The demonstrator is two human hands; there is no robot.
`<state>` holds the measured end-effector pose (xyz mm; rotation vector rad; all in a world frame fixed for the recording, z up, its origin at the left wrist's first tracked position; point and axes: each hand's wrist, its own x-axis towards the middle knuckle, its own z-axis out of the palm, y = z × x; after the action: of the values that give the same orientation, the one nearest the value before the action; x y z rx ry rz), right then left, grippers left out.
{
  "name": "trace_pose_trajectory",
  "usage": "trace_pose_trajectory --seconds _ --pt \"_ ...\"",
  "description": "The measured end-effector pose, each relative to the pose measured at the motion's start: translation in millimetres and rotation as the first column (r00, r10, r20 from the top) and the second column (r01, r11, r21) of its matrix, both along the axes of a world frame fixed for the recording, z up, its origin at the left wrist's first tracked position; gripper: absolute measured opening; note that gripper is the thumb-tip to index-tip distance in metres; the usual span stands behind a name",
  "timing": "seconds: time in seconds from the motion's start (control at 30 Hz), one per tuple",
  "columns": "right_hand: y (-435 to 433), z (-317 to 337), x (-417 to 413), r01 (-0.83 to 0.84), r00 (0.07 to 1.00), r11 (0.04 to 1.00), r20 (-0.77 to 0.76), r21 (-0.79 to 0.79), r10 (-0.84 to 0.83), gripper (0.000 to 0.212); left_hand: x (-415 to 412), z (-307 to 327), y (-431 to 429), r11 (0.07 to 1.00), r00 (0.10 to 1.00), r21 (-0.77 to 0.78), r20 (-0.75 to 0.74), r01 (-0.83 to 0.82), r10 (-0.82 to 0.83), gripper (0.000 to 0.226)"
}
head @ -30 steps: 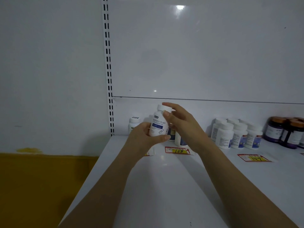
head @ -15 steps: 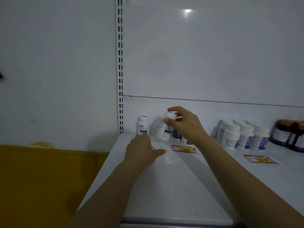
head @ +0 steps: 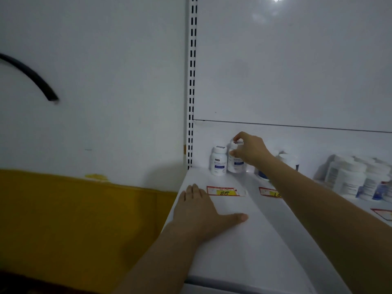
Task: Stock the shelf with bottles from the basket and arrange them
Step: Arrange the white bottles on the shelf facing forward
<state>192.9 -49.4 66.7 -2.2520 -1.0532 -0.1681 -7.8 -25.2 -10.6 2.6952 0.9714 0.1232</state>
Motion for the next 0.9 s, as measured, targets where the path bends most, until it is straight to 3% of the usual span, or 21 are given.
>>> trace_pose_trajectory --seconds 0.17,0.37,0.43,0.6,0.77,0.9 --pt "5.1 -20.5 4.4 0.02 0.999 0.999 -0.034 -0.04 -0.022 0.045 2.1 -1.1 0.0 1.0 0.999 0.006 -0.033 0.006 -0.006 0.133" --pt "1.2 -22.5 -2.2 0.112 0.977 0.958 0.203 -0.264 -0.058 0.056 1.7 -0.4 0.8 1.0 0.999 0.003 -0.036 0.009 -0.009 0.132" --pt "-3.5 -19.3 -6.6 0.118 0.978 0.947 0.198 -0.3 -0.06 0.063 1.6 0.2 0.2 1.0 0.999 0.0 -0.03 0.013 -0.013 0.131" --pt "-37.3 1.4 -15.7 0.085 0.984 0.976 0.168 -0.202 -0.051 0.064 1.4 3.7 0.1 0.999 0.998 0.043 0.059 0.015 -0.018 0.129" --pt "-90.1 27.3 -2.0 0.095 0.978 0.97 0.201 -0.225 -0.05 0.05 23.1 18.5 -29.0 0.976 0.989 0.187 0.075 0.108 -0.124 0.124" --pt "-127.6 39.9 19.8 0.08 0.986 0.979 0.159 -0.189 -0.05 0.041 55.1 32.0 -66.4 0.965 0.965 0.096 0.069 0.245 -0.252 0.12"
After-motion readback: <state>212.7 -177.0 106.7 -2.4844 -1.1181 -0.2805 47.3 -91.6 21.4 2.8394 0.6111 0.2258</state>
